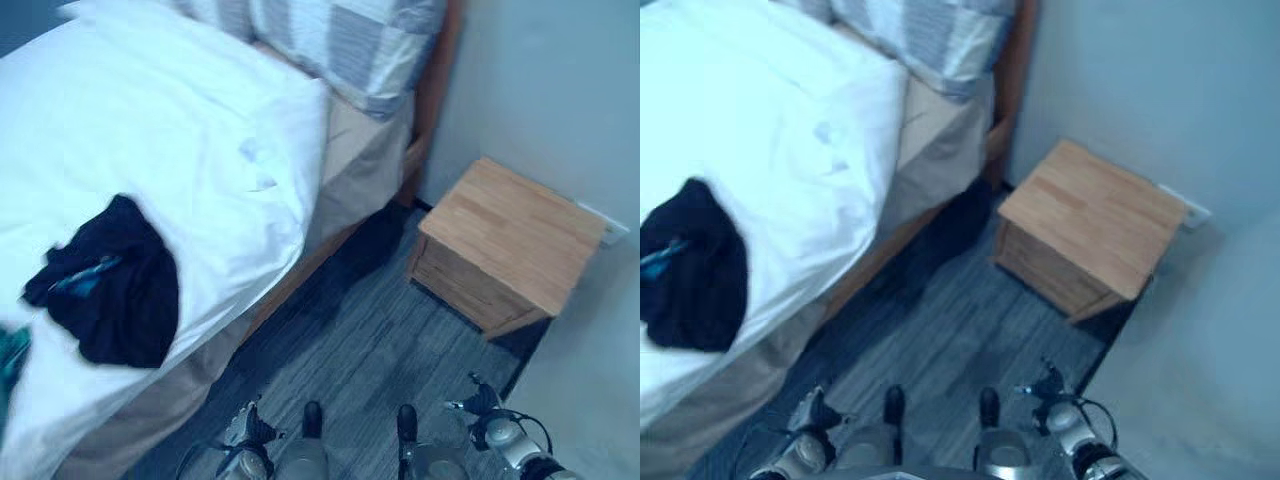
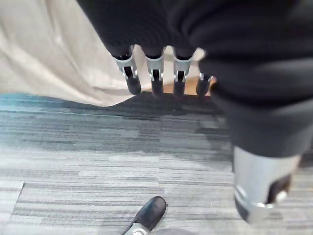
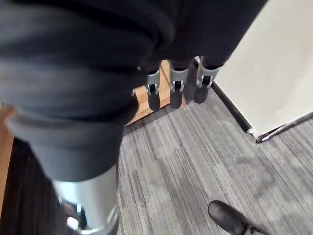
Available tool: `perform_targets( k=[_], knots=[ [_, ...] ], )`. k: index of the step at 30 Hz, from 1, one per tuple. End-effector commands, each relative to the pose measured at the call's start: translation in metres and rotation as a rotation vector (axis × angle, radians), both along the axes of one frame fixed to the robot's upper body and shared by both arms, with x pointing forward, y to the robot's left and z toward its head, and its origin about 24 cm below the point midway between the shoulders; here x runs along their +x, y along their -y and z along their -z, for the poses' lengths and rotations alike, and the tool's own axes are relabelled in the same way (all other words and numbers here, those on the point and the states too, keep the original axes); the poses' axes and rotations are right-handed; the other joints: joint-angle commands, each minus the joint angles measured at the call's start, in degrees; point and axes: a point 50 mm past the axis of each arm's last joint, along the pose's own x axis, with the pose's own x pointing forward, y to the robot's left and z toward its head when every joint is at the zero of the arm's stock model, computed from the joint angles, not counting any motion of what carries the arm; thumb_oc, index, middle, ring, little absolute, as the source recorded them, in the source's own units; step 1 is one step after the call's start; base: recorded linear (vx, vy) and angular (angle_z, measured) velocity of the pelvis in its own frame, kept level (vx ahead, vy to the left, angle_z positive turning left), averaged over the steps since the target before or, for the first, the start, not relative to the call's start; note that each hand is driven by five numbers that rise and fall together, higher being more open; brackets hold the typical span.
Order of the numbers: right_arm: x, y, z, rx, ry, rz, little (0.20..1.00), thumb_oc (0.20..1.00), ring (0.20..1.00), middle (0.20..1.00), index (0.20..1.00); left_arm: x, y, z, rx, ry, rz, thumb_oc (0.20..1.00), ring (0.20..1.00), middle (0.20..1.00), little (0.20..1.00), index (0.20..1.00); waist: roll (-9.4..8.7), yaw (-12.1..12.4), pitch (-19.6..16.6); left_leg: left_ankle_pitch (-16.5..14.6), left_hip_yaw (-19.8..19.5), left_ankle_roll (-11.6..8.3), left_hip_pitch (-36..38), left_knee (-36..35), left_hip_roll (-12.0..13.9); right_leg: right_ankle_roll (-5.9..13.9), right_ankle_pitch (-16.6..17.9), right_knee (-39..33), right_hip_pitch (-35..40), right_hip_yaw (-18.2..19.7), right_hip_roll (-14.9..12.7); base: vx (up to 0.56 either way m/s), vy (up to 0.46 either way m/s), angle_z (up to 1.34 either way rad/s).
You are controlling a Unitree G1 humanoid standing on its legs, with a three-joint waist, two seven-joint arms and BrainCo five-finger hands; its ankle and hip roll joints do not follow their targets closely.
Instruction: Tidy up the quilt and then pick up the clothes from the bed and put them into the laundry hamper.
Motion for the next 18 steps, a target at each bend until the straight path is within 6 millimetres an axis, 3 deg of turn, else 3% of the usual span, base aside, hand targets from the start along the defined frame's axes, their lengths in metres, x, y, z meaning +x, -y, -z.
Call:
perform_targets(
  k=[1,3,8,14,15,16,18],
  knots=[
    [0.002,0.003,0.000,0.010,0.012,0.053,1.000,1.000,1.000,1.000,1.000,0.022,0.004,-0.008,0.007,0.044,0.059,1.000,1.000,1.000,1.000,1.000,-0.06,-1.4,0.5,-4.9,7.5,0.95,1.2,5.2,0.0,5.85,-8.7,1.5,-1.8,2.3,-3.2,-0.13,-0.106,1.04],
    [-0.012,0.006,0.007,0.004,-0.041,0.072,1.000,1.000,1.000,1.000,1.000,0.009,0.003,-0.001,0.013,-0.017,0.064,1.000,1.000,1.000,1.000,1.000,0.62,-1.8,-0.8,-4.4,8.4,1.05,3.4,2.5,0.1,5.59,-9.4,2.7,-1.1,-0.6,-2.5,-0.02,-0.020,1.57],
    [-0.022,0.001,0.014,0.004,-0.083,0.078,1.000,1.000,1.000,1.000,1.000,-0.006,-0.001,0.005,0.021,-0.077,0.043,1.000,1.000,1.000,1.000,1.000,-0.29,-0.6,-2.3,-2.6,6.3,1.05,4.7,-2.8,-0.7,5.86,-8.8,2.2,0.4,-4.8,-2.6,0.00,-0.001,0.98],
    [-0.021,-0.009,0.015,0.014,-0.088,0.037,1.000,1.000,1.000,1.000,1.000,-0.016,-0.005,0.008,0.025,-0.114,0.019,1.000,1.000,1.000,1.000,1.000,-0.64,0.1,-2.7,-2.3,5.7,1.02,7.0,-4.7,-0.5,5.88,-8.8,1.4,2.1,-4.7,-2.0,0.03,-0.009,0.32],
    [-0.020,-0.017,0.015,-0.010,-0.068,0.012,1.000,1.000,1.000,1.000,1.000,0.003,-0.050,-0.009,0.086,-0.031,-0.167,1.000,1.000,1.000,1.000,1.000,-1.37,-2.7,3.0,-2.4,4.7,0.20,-1.4,3.4,-0.2,3.85,-10.5,7.1,-4.8,8.1,1.9,0.08,-0.027,-0.04],
    [-0.024,-0.012,0.016,-0.011,-0.087,0.030,1.000,1.000,1.000,1.000,1.000,-0.001,-0.047,-0.007,0.062,-0.035,-0.189,1.000,1.000,1.000,1.000,1.000,-1.21,-2.8,2.5,-2.8,4.7,-0.01,-1.2,4.4,-0.3,3.77,-10.5,6.3,-4.0,8.0,1.7,0.14,-0.102,-0.15],
    [-0.022,0.000,0.014,-0.022,-0.086,0.073,1.000,1.000,1.000,1.000,1.000,-0.004,-0.036,-0.003,0.019,-0.044,-0.183,1.000,1.000,1.000,1.000,1.000,-1.60,-2.6,2.9,-1.8,3.8,-0.99,-4.1,13.5,0.5,2.61,-11.2,5.2,-1.7,8.4,1.2,0.12,-0.134,-0.19]
  ],
)
